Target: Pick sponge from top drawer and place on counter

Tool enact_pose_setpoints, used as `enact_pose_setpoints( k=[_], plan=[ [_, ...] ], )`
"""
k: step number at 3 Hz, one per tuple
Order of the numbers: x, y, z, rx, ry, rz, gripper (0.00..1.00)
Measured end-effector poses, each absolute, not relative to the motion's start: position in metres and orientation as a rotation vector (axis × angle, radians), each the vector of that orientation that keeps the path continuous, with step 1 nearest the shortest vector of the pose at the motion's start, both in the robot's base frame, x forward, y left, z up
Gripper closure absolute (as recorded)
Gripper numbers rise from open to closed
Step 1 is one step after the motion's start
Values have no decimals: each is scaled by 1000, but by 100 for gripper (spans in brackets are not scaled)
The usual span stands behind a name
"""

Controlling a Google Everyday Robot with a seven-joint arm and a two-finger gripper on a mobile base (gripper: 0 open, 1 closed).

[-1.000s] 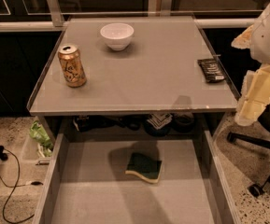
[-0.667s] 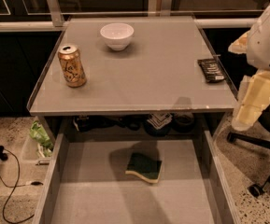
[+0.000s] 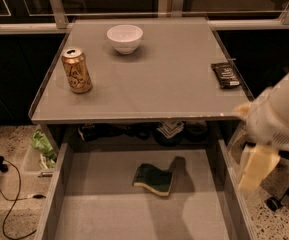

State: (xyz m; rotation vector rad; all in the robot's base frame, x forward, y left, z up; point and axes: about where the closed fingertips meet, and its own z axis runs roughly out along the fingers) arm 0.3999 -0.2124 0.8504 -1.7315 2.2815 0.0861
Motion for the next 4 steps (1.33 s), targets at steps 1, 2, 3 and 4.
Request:
enact_pose_setpoints(
  k=[1,2,3,4],
  plan=[
    [373,-211,770,-1813,2295,175,0],
    [363,-211,757,-1827,2315,196,0],
    [366,-204,746,-1838,2258,240,0],
    [375,-187,712,-1785,2154,367,0]
  ],
)
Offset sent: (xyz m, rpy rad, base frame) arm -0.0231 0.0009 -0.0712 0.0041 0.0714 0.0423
